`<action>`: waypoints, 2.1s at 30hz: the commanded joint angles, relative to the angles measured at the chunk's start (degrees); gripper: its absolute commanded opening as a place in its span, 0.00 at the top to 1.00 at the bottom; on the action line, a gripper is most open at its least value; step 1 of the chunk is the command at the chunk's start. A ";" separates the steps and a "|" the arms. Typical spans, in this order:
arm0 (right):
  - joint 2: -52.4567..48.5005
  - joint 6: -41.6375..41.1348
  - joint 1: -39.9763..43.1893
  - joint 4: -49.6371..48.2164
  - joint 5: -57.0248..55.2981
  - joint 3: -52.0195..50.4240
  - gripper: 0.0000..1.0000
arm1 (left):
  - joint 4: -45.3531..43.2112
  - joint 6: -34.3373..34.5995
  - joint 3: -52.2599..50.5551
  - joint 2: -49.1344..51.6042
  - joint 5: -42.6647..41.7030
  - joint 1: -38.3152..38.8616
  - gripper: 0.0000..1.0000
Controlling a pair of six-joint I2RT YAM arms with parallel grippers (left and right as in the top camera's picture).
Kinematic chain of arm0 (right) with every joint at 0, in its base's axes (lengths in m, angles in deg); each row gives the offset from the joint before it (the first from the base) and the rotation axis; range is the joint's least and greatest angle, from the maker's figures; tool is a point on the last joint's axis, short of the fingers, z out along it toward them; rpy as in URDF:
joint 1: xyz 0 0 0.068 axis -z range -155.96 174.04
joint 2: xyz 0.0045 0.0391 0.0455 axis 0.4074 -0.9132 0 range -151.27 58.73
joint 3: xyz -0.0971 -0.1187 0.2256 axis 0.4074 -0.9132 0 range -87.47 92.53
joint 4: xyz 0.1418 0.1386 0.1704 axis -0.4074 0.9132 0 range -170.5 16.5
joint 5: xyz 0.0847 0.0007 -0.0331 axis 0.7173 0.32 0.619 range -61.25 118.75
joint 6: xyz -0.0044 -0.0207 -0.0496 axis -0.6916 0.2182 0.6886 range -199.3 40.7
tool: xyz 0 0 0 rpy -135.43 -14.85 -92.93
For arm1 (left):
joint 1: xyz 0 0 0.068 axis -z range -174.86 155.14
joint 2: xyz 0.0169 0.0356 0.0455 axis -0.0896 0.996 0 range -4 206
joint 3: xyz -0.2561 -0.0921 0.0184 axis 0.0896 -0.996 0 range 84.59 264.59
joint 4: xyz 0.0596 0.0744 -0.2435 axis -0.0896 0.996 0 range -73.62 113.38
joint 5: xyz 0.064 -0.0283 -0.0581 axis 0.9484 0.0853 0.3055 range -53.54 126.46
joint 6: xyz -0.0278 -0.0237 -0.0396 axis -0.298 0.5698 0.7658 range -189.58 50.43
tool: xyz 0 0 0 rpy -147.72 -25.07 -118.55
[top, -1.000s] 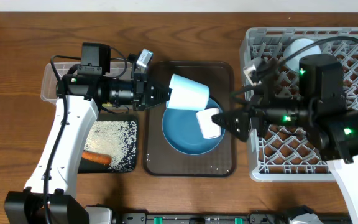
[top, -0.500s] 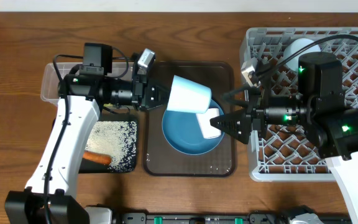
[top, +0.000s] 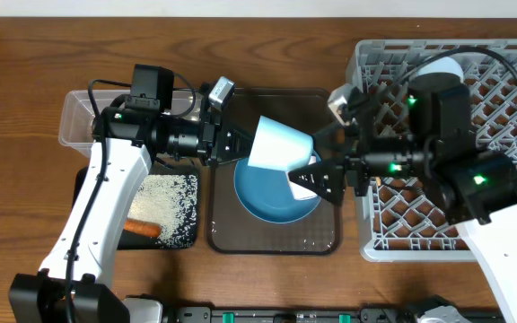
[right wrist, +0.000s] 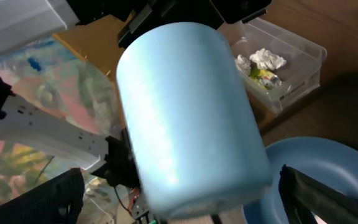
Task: Sort waste into correct bins and load items into the dishwasher rack
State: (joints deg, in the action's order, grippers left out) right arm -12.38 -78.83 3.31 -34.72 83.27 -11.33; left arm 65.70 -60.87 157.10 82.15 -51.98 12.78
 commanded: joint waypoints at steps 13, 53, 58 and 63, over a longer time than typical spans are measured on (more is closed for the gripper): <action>-2.99 -0.90 -4.00 -4.50 -0.33 0.46 0.46 | 0.87 -1.68 0.02 0.31 -0.33 1.84 0.94; -2.93 -3.08 2.54 6.21 -27.39 0.48 0.80 | 7.17 -7.39 0.02 0.33 47.28 -3.45 0.16; -2.75 -10.21 4.59 13.27 -47.10 0.48 0.80 | 7.17 -7.41 0.02 0.31 49.18 -3.45 0.08; -2.78 -13.77 5.51 18.40 -59.93 0.48 0.80 | 7.17 -7.41 0.02 0.31 49.18 -3.45 0.05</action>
State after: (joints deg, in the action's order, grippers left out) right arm -15.99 -88.58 8.47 -17.21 35.97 -12.05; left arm 72.87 -68.10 157.45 82.15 -4.62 9.41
